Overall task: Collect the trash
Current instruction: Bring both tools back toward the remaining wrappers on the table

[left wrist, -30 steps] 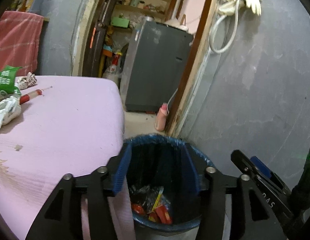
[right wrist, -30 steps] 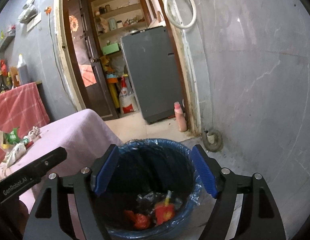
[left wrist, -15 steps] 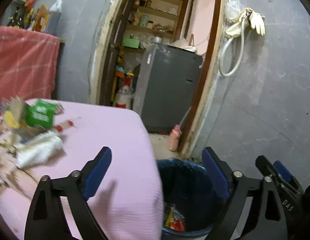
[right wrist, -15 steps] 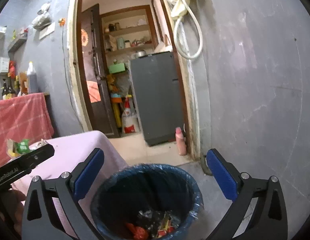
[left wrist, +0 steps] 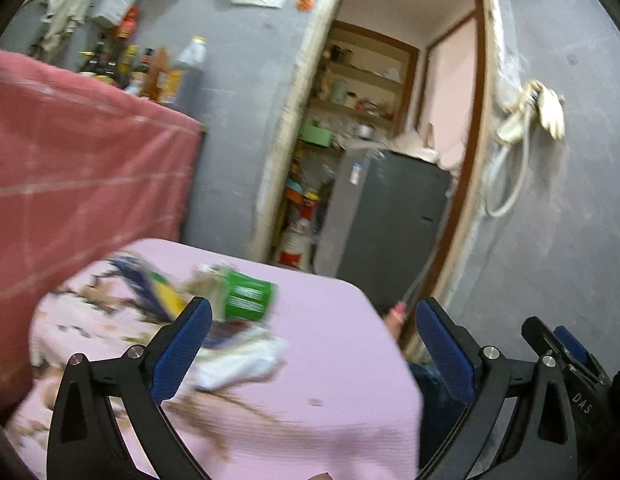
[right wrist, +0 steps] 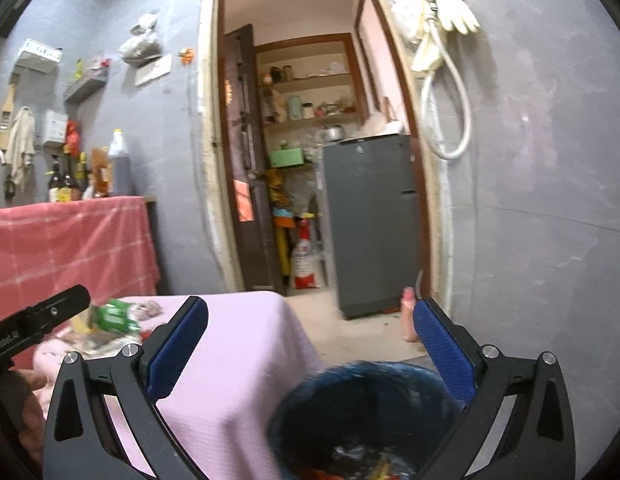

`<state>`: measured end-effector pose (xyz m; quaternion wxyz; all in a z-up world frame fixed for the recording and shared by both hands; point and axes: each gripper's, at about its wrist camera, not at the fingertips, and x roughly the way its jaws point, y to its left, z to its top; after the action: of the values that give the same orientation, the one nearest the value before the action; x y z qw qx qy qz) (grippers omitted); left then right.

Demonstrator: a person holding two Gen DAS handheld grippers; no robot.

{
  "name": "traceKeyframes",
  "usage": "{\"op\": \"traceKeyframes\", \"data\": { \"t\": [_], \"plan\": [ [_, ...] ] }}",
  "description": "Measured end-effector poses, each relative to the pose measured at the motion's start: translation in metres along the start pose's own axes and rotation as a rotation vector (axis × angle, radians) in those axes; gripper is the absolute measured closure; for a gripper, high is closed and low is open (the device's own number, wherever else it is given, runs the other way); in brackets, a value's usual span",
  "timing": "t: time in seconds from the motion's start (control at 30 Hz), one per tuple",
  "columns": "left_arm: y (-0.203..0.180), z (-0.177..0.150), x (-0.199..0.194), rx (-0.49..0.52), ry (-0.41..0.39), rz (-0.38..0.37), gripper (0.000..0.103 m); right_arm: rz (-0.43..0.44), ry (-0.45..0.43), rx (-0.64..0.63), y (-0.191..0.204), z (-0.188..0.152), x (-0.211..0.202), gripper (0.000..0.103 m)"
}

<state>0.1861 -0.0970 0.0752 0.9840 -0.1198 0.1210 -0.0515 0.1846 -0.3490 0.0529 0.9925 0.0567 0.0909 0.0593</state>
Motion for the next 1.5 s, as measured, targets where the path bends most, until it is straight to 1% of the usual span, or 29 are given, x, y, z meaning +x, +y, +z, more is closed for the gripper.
{"op": "traceKeyframes", "data": {
  "t": [0.1, 0.2, 0.3, 0.47, 0.67, 0.73, 0.8, 0.93, 1.03, 1.1, 1.13, 1.17, 1.23, 1.27, 1.33, 1.43, 1.47, 1.5],
  "plan": [
    [0.029, 0.006, -0.010, -0.004, -0.013, 0.048, 0.003, 0.041, 0.011, -0.025, 0.022, 0.002, 0.005, 0.000],
    [0.057, 0.007, -0.019, 0.025, -0.011, 0.093, 0.003, 0.077, 0.032, -0.048, 0.043, 0.003, 0.013, 0.000],
    [0.086, 0.002, -0.024, 0.052, 0.002, 0.134, 0.003, 0.122, 0.058, -0.058, 0.061, 0.002, 0.022, 0.000],
    [0.122, -0.012, -0.021, 0.053, 0.033, 0.182, 0.003, 0.179, 0.119, -0.082, 0.088, -0.006, 0.038, 0.000],
    [0.143, -0.027, -0.008, 0.078, 0.077, 0.191, 0.003, 0.224, 0.210, -0.118, 0.118, -0.019, 0.065, 0.000],
    [0.149, -0.029, -0.001, 0.073, 0.106, 0.173, 0.003, 0.236, 0.241, -0.117, 0.125, -0.024, 0.073, 0.000],
    [0.157, -0.028, 0.009, 0.041, 0.150, 0.134, 0.003, 0.248, 0.264, -0.121, 0.132, -0.028, 0.081, 0.000],
    [0.167, -0.026, 0.022, -0.001, 0.206, 0.110, 0.004, 0.254, 0.324, -0.148, 0.143, -0.039, 0.097, 0.000],
    [0.172, -0.025, 0.026, -0.024, 0.231, 0.096, 0.007, 0.273, 0.368, -0.130, 0.146, -0.044, 0.106, 0.007],
    [0.172, -0.025, 0.028, -0.028, 0.248, 0.087, 0.011, 0.285, 0.404, -0.111, 0.147, -0.047, 0.113, 0.012],
    [0.172, -0.025, 0.028, -0.027, 0.256, 0.086, 0.014, 0.294, 0.420, -0.098, 0.147, -0.049, 0.116, 0.017],
    [0.171, -0.025, 0.029, -0.028, 0.266, 0.085, 0.018, 0.302, 0.439, -0.085, 0.147, -0.050, 0.119, 0.018],
    [0.170, -0.025, 0.031, -0.023, 0.280, 0.084, 0.023, 0.315, 0.473, -0.068, 0.149, -0.054, 0.125, 0.021],
    [0.169, -0.025, 0.032, -0.023, 0.289, 0.075, 0.024, 0.321, 0.490, -0.065, 0.150, -0.057, 0.127, 0.023],
    [0.167, -0.025, 0.034, -0.017, 0.295, 0.070, 0.025, 0.334, 0.524, -0.063, 0.154, -0.062, 0.133, 0.033],
    [0.165, -0.026, 0.037, -0.011, 0.310, 0.052, 0.025, 0.350, 0.558, -0.052, 0.157, -0.067, 0.138, 0.039],
    [0.164, -0.026, 0.038, -0.009, 0.317, 0.043, 0.027, 0.360, 0.563, -0.043, 0.157, -0.068, 0.138, 0.050],
    [0.164, -0.026, 0.041, -0.006, 0.325, 0.034, 0.029, 0.367, 0.568, -0.035, 0.157, -0.069, 0.138, 0.055]
  ]
}}
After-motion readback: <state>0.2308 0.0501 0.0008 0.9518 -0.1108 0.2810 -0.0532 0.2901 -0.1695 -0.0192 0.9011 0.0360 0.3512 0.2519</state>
